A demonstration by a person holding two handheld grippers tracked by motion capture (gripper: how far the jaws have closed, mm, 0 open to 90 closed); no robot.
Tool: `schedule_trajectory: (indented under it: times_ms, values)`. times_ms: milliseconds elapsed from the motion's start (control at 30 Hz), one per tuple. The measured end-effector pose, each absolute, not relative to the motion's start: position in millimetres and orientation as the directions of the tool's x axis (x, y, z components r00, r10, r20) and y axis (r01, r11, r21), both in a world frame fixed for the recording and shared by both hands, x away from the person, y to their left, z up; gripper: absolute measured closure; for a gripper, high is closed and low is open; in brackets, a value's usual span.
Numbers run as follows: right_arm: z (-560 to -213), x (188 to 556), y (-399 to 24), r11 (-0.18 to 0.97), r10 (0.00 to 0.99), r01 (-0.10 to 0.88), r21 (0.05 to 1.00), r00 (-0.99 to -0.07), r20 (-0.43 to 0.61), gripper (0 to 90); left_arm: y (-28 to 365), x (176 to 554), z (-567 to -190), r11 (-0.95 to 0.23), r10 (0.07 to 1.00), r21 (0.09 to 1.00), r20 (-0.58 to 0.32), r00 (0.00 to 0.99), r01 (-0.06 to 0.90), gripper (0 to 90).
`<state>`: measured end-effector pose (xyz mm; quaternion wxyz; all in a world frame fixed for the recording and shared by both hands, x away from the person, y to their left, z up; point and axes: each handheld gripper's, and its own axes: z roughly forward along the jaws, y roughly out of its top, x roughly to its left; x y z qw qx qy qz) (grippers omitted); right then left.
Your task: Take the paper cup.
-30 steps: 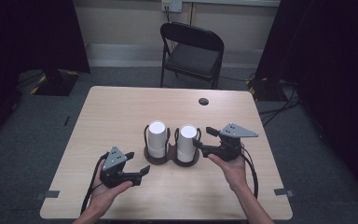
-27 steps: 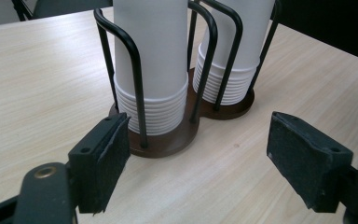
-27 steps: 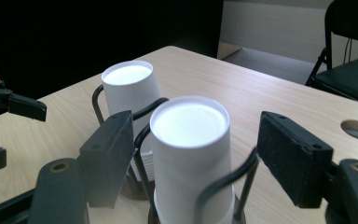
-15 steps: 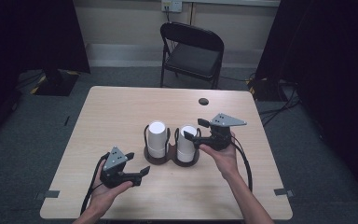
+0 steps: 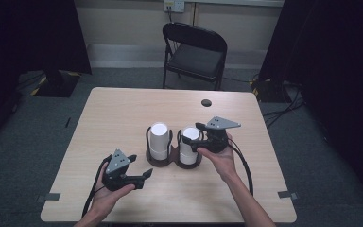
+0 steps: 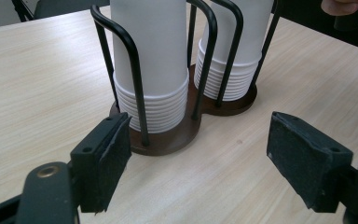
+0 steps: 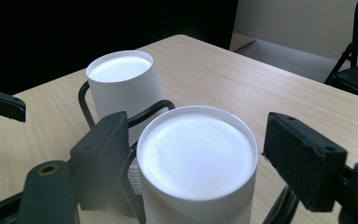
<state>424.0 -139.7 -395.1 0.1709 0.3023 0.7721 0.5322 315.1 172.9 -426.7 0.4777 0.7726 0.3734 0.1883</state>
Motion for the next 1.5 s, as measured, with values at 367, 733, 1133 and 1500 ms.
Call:
schedule_trajectory:
  times_ms: [367, 733, 1133, 1500]
  values:
    - [-402, 426, -137, 0.283, 0.654, 0.297, 0.912, -0.755, 0.043, 24.4, 173, 316, -427, -0.258, 0.76, 0.876, -0.076, 0.645, 0.407, 21.7]
    - [-404, 425, -134, 0.319, 0.645, 0.281, 0.905, -0.764, 0.01, 31.9, 173, 316, -427, -0.264, 0.759, 0.875, -0.072, 0.648, 0.406, 21.8]
    - [-402, 425, -135, 0.315, 0.641, 0.27, 0.91, -0.768, 0.006, 33.3, 173, 315, -426, -0.264, 0.754, 0.877, -0.073, 0.653, 0.402, 22.4]
    - [-392, 423, -140, 0.268, 0.646, 0.254, 0.93, -0.763, 0.022, 33.5, 172, 314, -426, -0.264, 0.753, 0.878, -0.07, 0.654, 0.399, 22.6]
